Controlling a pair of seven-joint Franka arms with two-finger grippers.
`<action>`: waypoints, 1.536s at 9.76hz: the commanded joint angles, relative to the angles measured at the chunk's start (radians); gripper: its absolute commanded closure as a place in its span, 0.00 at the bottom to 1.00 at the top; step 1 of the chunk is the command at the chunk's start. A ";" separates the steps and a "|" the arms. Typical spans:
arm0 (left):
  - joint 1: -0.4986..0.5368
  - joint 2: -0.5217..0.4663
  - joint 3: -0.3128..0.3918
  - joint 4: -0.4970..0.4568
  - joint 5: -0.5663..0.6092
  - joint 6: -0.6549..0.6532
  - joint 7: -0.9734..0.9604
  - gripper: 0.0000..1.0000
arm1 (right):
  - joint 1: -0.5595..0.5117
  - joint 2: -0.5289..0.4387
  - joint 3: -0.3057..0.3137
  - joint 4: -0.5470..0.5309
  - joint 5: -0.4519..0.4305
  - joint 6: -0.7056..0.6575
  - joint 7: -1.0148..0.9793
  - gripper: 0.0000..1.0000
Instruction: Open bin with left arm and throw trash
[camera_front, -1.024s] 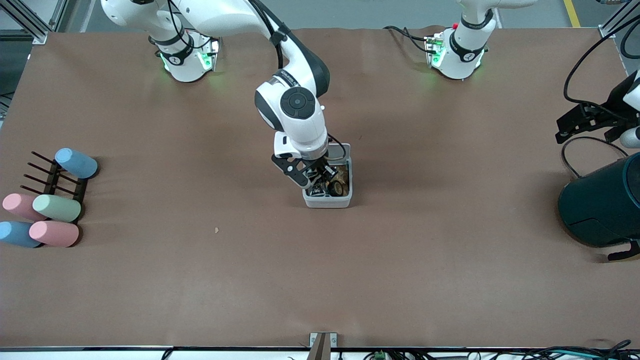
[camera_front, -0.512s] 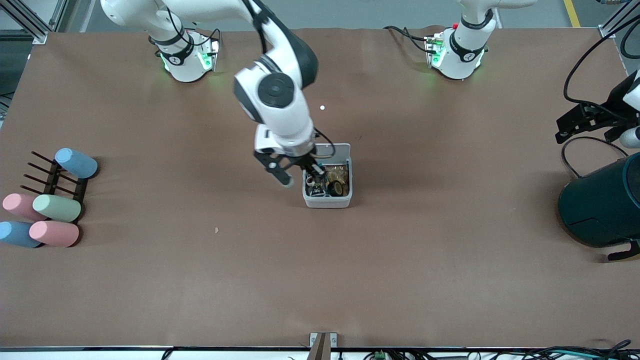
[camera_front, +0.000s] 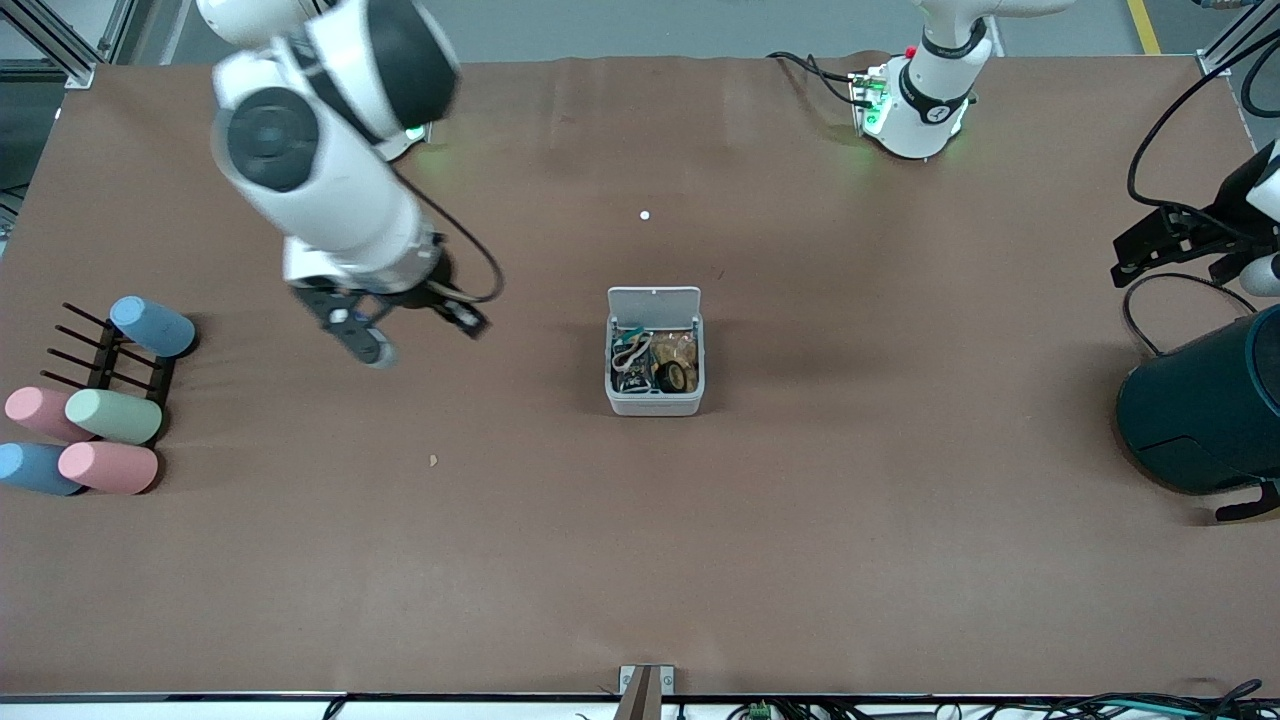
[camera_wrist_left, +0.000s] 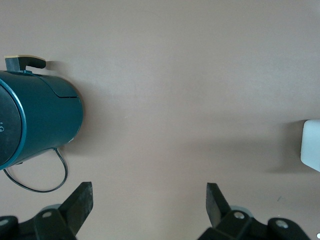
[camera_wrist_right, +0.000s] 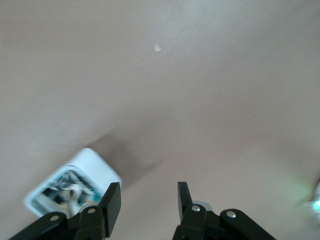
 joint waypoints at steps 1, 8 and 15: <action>0.003 0.007 -0.003 0.024 -0.010 -0.039 -0.002 0.00 | -0.145 -0.112 0.019 -0.042 0.002 -0.115 -0.264 0.44; 0.003 0.010 -0.001 0.025 -0.004 -0.041 -0.011 0.00 | -0.497 -0.219 0.020 -0.040 -0.047 -0.316 -1.057 0.01; 0.000 0.012 -0.001 0.027 0.002 -0.041 -0.011 0.00 | -0.385 -0.243 0.026 -0.086 -0.143 -0.180 -1.062 0.00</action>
